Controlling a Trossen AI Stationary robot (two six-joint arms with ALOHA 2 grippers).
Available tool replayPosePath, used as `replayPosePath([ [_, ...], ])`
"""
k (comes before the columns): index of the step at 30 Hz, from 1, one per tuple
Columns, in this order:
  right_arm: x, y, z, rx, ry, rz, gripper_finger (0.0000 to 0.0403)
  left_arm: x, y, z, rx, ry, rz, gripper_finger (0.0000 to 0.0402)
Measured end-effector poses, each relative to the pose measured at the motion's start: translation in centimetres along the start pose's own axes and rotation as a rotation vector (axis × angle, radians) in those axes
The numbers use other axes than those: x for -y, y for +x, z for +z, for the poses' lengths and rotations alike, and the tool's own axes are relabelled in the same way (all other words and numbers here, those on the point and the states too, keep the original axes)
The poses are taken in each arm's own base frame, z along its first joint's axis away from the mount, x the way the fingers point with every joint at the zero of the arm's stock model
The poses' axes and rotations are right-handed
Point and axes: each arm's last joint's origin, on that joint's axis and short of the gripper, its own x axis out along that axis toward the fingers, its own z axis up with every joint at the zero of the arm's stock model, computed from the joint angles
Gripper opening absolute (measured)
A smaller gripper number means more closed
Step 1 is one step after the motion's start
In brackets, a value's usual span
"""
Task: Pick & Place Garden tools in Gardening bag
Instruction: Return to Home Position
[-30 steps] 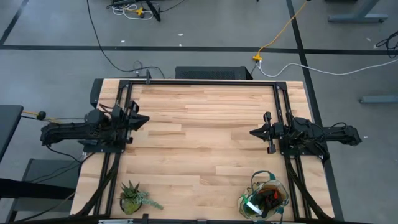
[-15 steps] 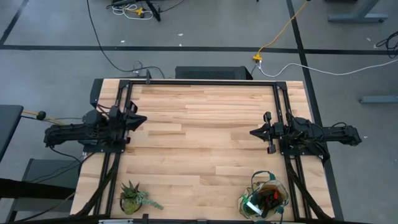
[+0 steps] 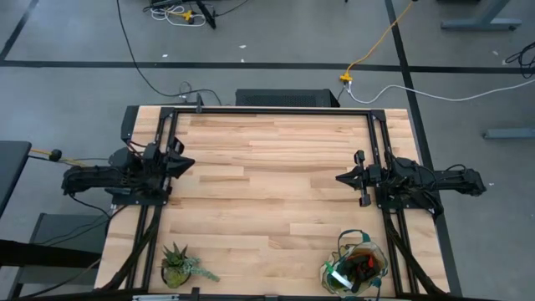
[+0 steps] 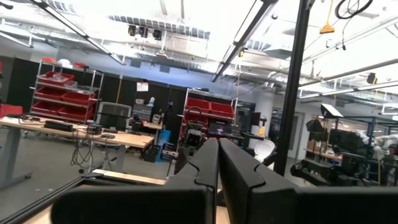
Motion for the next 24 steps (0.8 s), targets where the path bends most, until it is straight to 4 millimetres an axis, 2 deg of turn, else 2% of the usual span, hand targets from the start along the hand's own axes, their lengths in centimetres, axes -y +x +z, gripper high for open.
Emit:
replayPosePath([
  [24,0.0,0.0,0.0,0.0,0.0,0.0,0.0021,0.03,0.21,-0.01,0.001,-0.028,-0.003,0.0021],
])
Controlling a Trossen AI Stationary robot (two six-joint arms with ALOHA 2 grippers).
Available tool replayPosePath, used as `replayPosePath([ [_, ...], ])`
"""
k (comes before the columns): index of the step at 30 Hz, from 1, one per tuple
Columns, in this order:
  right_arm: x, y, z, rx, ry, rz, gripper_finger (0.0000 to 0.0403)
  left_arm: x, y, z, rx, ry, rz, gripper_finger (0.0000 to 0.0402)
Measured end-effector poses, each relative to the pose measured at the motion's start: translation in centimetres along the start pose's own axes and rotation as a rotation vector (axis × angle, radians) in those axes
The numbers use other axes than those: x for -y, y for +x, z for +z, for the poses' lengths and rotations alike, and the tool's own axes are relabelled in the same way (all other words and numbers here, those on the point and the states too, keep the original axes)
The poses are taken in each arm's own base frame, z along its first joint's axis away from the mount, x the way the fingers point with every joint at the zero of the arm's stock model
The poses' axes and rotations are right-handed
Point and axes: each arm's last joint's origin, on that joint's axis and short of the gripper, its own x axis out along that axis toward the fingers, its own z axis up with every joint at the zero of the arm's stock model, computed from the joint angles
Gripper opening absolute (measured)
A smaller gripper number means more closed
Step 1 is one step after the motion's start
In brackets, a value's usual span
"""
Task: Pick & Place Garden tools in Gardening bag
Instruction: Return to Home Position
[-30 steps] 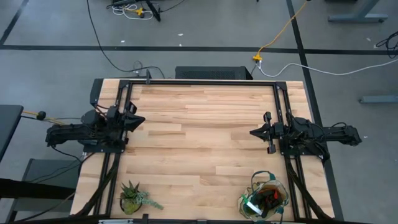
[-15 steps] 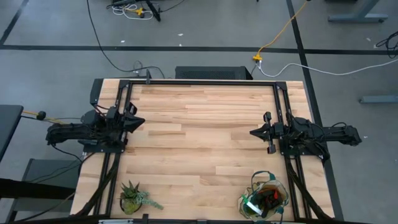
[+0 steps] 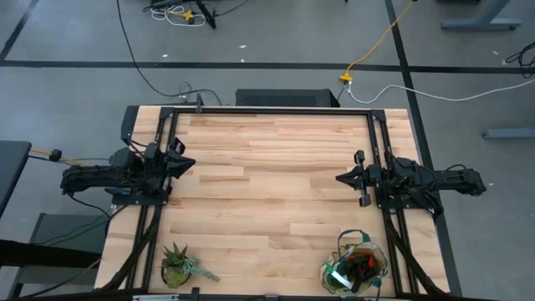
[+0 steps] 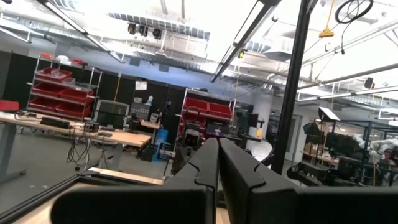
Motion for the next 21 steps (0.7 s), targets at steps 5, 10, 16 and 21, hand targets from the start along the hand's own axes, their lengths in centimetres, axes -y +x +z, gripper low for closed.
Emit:
replayPosePath([
  [5,0.0,0.0,-0.01,0.0,0.0,0.0,0.0021,0.0,0.0,0.01,0.001,0.0,0.0,0.0021],
  [10,0.0,0.0,-0.01,0.0,0.0,0.0,0.0021,0.0,0.0,0.01,0.001,0.0,0.0,0.0021],
  [16,0.0,0.0,-0.01,0.0,0.0,0.0,0.0021,0.02,0.0,0.01,0.0,0.001,-0.007,0.0021],
  [21,0.0,0.0,-0.01,0.0,0.0,0.0,0.0021,0.02,0.0,-0.01,-0.002,0.002,-0.007,0.0021],
])
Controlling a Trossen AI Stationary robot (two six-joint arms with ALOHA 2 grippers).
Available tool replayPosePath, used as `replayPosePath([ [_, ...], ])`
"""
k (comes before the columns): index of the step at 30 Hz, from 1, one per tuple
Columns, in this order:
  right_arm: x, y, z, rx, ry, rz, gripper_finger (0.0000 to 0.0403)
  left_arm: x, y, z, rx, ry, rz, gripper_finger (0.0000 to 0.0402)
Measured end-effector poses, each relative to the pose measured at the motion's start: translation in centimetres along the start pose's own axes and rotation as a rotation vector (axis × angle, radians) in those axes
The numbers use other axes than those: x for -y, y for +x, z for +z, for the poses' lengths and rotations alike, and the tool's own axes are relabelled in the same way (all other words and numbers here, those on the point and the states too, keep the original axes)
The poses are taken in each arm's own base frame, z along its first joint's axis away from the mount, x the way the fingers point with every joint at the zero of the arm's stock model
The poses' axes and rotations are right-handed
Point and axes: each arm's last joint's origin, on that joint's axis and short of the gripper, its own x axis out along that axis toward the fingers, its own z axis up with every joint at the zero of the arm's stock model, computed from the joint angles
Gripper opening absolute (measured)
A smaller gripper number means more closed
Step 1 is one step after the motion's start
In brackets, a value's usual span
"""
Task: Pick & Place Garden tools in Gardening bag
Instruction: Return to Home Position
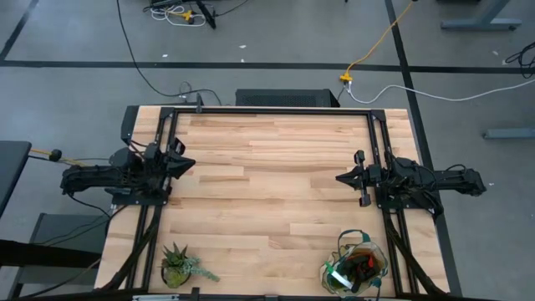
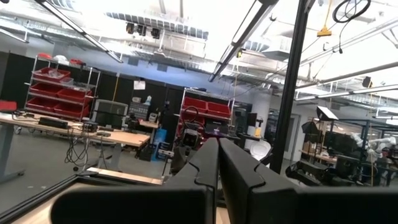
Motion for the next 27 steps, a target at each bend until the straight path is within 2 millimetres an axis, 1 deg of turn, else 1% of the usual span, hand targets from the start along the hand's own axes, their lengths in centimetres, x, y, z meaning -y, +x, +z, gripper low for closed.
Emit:
replayPosePath([
  [7,0.0,0.0,0.0,0.0,0.0,0.0,0.0021,0.0,0.0,-0.1,-0.007,0.013,0.001,0.0021],
  [11,0.0,0.0,0.0,0.0,0.0,0.0,0.0021,-0.3,-0.1,-1.3,-0.008,0.041,0.001,0.0021],
  [15,0.0,0.0,0.0,0.0,0.0,0.0,0.0021,-0.2,-0.1,-1.1,0.016,0.012,-0.004,0.0021],
  [19,0.0,0.0,0.0,0.0,0.0,0.0,0.0021,-0.3,-0.1,-1.2,0.002,0.053,-0.004,0.0021],
  [23,0.0,0.0,0.0,0.0,0.0,0.0,0.0021,-0.3,-0.2,-1.4,-0.003,0.053,-0.006,0.0021],
  [27,0.0,0.0,0.0,0.0,0.0,0.0,0.0021,-0.6,-0.4,-2.7,-0.004,0.047,-0.006,0.0021],
])
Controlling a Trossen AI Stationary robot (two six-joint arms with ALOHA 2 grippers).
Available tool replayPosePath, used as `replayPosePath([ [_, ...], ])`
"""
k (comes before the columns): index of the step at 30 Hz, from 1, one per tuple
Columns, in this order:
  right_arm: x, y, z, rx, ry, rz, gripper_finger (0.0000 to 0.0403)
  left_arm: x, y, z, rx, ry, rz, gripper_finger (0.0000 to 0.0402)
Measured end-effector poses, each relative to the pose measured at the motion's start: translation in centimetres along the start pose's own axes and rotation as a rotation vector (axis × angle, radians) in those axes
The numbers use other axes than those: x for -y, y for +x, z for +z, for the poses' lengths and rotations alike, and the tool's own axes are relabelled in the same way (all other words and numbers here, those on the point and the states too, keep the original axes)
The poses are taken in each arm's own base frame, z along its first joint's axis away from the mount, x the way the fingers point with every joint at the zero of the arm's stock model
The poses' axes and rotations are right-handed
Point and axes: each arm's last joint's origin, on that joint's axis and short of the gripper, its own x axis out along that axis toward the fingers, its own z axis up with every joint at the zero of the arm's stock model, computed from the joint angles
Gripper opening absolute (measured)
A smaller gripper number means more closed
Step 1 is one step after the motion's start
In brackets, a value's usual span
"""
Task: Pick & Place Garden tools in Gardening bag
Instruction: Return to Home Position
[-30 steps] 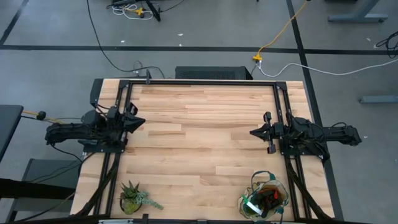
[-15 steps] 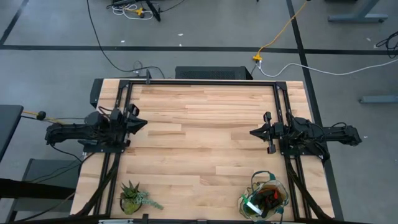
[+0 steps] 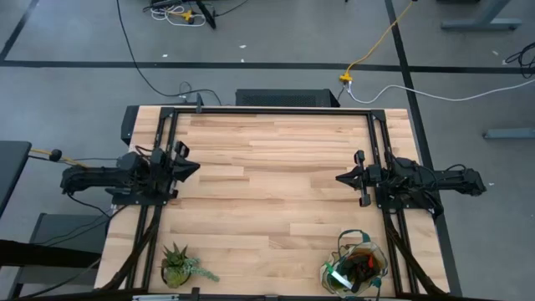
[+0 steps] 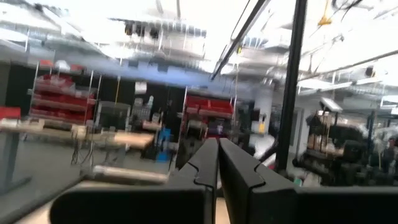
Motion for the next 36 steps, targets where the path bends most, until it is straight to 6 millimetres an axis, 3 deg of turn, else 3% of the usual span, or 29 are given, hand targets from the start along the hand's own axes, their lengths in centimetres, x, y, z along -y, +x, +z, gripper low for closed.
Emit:
replayPosePath([
  [12,0.0,0.0,0.0,-0.001,0.0,0.0,0.0021,0.0,0.0,-0.1,-0.008,0.001,0.001,0.0021],
  [36,0.0,0.0,0.0,0.0,0.0,0.0,0.0021,-0.1,-0.4,-2.5,-0.262,-0.01,-0.076,0.0021],
])
